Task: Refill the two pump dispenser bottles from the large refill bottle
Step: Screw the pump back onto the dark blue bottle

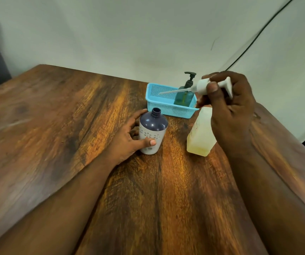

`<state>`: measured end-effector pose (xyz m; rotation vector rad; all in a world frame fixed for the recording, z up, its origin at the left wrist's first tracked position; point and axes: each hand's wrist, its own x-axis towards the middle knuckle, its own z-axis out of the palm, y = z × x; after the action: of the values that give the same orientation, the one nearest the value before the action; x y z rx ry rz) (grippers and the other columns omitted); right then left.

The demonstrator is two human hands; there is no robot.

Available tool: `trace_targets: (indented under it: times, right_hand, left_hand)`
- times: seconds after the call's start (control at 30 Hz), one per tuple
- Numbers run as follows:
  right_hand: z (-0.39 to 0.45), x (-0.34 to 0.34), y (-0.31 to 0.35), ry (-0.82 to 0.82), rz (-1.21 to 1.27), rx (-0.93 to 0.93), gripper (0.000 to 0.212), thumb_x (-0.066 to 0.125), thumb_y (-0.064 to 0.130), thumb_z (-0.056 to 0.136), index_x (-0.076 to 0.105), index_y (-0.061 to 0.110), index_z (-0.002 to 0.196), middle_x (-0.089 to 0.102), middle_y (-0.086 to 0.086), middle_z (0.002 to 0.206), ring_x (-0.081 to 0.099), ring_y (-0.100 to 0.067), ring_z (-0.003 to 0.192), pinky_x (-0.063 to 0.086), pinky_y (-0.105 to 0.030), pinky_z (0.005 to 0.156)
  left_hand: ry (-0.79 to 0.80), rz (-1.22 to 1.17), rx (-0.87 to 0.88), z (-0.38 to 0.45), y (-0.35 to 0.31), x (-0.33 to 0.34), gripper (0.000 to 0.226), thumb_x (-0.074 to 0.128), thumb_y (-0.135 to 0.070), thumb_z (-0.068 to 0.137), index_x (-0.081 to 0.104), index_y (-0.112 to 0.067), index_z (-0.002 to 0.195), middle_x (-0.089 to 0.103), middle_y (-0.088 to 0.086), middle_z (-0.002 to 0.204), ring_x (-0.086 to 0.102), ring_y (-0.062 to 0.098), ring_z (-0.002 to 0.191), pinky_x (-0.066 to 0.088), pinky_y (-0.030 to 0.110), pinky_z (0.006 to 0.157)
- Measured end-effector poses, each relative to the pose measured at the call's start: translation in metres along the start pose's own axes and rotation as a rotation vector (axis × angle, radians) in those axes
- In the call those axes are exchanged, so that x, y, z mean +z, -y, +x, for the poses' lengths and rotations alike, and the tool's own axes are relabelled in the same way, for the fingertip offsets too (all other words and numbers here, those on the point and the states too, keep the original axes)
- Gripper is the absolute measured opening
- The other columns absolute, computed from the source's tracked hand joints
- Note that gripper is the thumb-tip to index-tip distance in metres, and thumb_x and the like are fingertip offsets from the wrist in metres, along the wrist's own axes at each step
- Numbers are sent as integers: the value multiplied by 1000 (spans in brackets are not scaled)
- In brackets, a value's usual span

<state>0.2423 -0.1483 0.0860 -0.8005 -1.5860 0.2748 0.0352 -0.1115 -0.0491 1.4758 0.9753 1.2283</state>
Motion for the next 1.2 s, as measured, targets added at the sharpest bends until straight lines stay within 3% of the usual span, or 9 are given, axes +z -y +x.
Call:
trace_targets:
  times: [0.13, 0.37, 0.43, 0.53, 0.7, 0.83, 0.93, 1.03, 1.2]
  right_hand:
    - [-1, -2, 0, 56, -4, -36, 14, 50, 10, 98, 52, 24, 98, 61, -2, 98, 64, -16, 68, 57, -40, 64]
    - [-7, -5, 8, 59, 39, -38, 11, 50, 3, 96, 54, 13, 97, 63, 2, 92, 62, -19, 64, 54, -30, 60]
    - [-8, -6, 11, 111, 8, 32, 5, 52, 5, 96, 56, 7, 98, 64, 4, 89, 61, -13, 63, 52, -23, 60]
    - [-5, -2, 11, 178, -76, 113, 12, 56, 13, 96, 61, 3, 99, 66, 3, 86, 62, -5, 64, 49, -14, 58]
    - [26, 23, -11, 231, -98, 189, 17, 71, 28, 83, 70, 11, 88, 70, -5, 84, 68, -18, 73, 57, -39, 63]
    - [31, 49, -31, 383, -275, 193, 16, 75, 33, 81, 70, 18, 85, 63, 9, 87, 60, -5, 78, 45, -16, 64]
    - [30, 58, -40, 481, -287, 286, 18, 74, 33, 81, 72, 17, 89, 67, 7, 87, 61, -2, 76, 42, -7, 59]
    - [24, 58, -49, 606, -252, 325, 18, 70, 32, 84, 73, 16, 92, 71, 7, 89, 61, 11, 76, 43, -1, 60]
    - [8, 57, -61, 482, -78, 398, 17, 70, 28, 84, 73, 16, 97, 72, 3, 95, 66, 3, 85, 54, -20, 74]
  left_hand:
    - [-1, 0, -2, -1, -1, 0, 89, 83, -2, 72, 41, -38, 141, 56, -16, 127, 62, -11, 102, 53, 14, 80]
    - [9, -9, -17, -1, -2, 0, 90, 84, -4, 72, 41, -37, 143, 55, -13, 130, 61, -8, 105, 53, 14, 81]
    - [9, -8, -21, -1, -3, 0, 89, 83, -3, 72, 41, -38, 143, 55, -13, 131, 61, -10, 103, 52, 13, 80]
    - [4, -4, -26, -1, -3, 0, 88, 83, -3, 72, 41, -41, 140, 54, -14, 130, 61, -11, 102, 52, 10, 78]
    - [13, -9, -30, -1, -2, 0, 89, 84, -6, 72, 42, -43, 141, 54, -13, 136, 58, 1, 115, 53, 14, 83]
    - [24, 1, -22, -1, -1, -2, 89, 84, -11, 72, 41, -45, 141, 50, -9, 143, 56, 10, 122, 52, 22, 90]
    - [29, -1, -20, -2, -3, -1, 87, 83, -8, 74, 40, -46, 140, 49, -9, 143, 56, 0, 117, 51, 17, 86]
    - [29, -9, -14, -2, -3, -1, 85, 81, -4, 75, 40, -51, 134, 51, -11, 137, 59, -14, 105, 52, 11, 80]
    - [31, 5, -15, -1, -2, -1, 88, 82, -5, 75, 39, -46, 140, 51, -10, 137, 59, -10, 107, 53, 14, 81]
